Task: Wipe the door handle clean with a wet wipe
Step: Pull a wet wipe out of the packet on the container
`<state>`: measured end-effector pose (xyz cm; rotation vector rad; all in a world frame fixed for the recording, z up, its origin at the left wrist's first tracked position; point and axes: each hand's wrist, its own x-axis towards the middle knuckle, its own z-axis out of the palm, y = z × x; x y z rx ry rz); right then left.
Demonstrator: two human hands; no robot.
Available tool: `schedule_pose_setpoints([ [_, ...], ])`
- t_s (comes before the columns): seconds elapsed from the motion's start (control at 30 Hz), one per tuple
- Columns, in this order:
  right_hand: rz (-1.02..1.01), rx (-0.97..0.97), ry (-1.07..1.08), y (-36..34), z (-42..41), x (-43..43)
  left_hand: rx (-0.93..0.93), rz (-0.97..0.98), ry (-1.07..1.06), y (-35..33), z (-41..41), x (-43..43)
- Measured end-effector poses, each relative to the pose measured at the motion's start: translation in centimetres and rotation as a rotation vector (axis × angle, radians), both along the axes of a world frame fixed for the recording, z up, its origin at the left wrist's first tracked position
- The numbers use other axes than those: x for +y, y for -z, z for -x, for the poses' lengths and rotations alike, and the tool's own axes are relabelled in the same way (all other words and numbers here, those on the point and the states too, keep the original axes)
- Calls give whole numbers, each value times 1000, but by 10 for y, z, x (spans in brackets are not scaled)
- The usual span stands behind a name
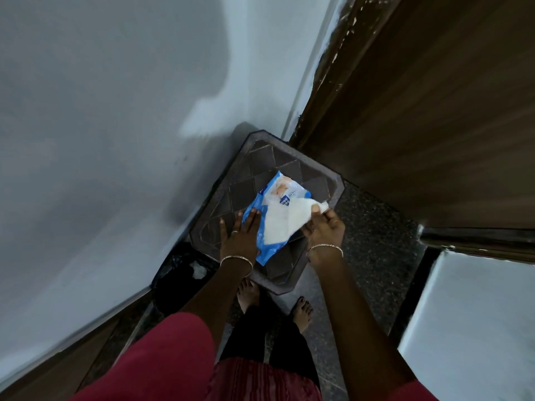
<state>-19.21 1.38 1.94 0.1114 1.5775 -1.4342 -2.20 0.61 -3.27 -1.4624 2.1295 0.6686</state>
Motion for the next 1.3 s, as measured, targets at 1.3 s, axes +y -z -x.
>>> schedule_pose_setpoints([
  [1.3,125,542,-640,-137,18,3,1241,-545,-1247,-183,43,-25],
])
